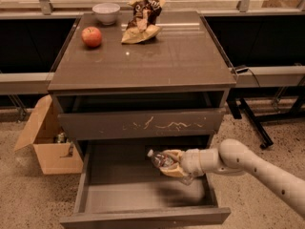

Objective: Pick water bottle from middle drawer and place on counter

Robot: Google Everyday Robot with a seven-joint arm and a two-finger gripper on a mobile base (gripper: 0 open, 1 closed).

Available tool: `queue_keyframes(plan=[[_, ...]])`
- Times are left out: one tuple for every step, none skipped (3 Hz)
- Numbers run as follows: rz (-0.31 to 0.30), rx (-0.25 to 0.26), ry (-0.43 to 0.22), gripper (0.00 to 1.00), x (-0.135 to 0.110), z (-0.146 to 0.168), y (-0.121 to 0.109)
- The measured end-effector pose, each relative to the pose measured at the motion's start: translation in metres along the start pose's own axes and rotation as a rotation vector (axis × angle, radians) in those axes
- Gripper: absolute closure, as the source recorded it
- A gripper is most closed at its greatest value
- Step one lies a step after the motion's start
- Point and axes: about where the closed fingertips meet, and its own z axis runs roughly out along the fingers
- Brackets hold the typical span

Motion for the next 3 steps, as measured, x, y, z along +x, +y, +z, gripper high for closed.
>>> queue_keyframes(plan=[[-0.005, -0.036, -0.004, 1.0, 0.001, 0.001, 0.01], [-0.051, -0.033, -0.023, 1.0, -0.017, -0.004, 0.013], [-0.206, -0.007, 0.003, 1.0, -0.071, -0.028, 0.036]])
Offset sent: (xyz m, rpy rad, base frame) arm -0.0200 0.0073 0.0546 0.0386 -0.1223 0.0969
